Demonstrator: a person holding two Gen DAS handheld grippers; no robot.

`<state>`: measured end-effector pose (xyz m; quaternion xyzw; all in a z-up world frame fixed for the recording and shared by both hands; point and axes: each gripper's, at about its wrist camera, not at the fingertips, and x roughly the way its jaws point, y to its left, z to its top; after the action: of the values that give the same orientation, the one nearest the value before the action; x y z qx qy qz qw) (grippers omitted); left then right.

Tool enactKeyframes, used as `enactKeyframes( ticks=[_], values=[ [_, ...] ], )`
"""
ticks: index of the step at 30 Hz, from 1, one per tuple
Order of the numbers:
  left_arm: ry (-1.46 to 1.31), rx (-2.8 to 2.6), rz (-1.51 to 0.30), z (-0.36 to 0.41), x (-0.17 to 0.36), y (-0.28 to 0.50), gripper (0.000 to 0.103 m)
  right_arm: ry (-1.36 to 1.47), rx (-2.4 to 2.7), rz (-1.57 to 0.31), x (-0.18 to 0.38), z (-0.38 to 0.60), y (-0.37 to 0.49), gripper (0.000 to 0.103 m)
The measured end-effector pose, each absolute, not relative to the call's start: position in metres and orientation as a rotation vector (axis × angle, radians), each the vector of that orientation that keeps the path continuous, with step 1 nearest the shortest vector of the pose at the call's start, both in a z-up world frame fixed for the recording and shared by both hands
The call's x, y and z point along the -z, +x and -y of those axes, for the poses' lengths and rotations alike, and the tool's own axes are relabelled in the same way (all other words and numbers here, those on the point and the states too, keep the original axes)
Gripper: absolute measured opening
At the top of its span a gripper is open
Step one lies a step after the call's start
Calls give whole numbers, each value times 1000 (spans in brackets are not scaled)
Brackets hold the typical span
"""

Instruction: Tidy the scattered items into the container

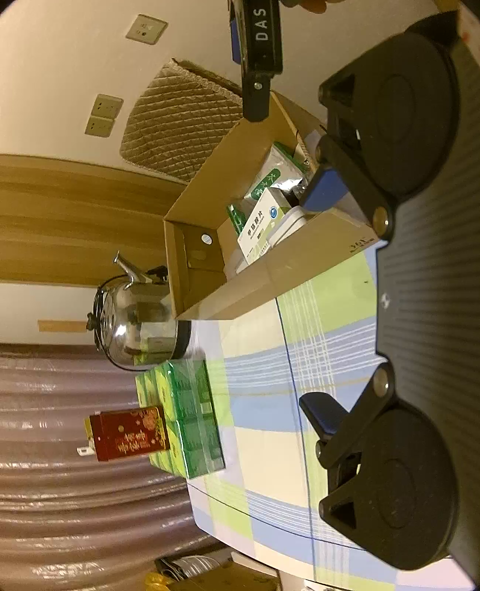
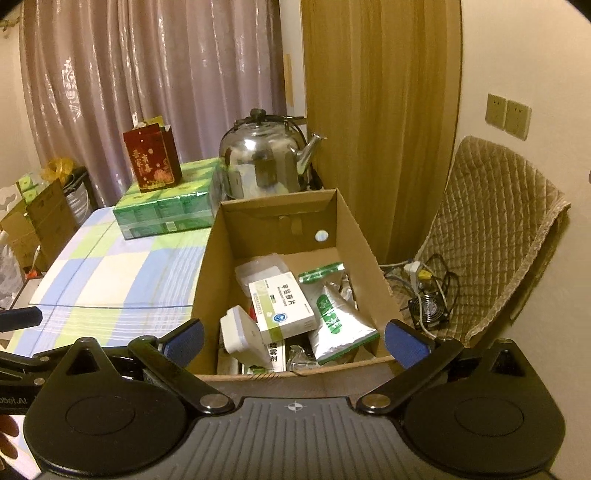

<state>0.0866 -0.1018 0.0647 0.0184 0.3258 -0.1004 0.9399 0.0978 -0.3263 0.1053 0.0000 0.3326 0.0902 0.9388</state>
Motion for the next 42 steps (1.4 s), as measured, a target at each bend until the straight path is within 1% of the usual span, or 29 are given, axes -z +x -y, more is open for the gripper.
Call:
enactKeyframes(
  ticks=[6, 14, 24, 42],
  values=[
    [23, 187, -671, 100, -75, 65, 102, -9, -179, -676, -116, 324, 78, 101],
    [-18, 193, -695, 100, -80, 45, 102, 18, -161, -693, -116, 329, 51, 101],
    [-24, 161, -713, 106, -84, 39, 102, 13, -152, -707, -119, 333, 34, 101],
    [-26, 137, -716, 107, -84, 41, 102, 4, -163, -705, -122, 329, 29, 101]
  ],
)
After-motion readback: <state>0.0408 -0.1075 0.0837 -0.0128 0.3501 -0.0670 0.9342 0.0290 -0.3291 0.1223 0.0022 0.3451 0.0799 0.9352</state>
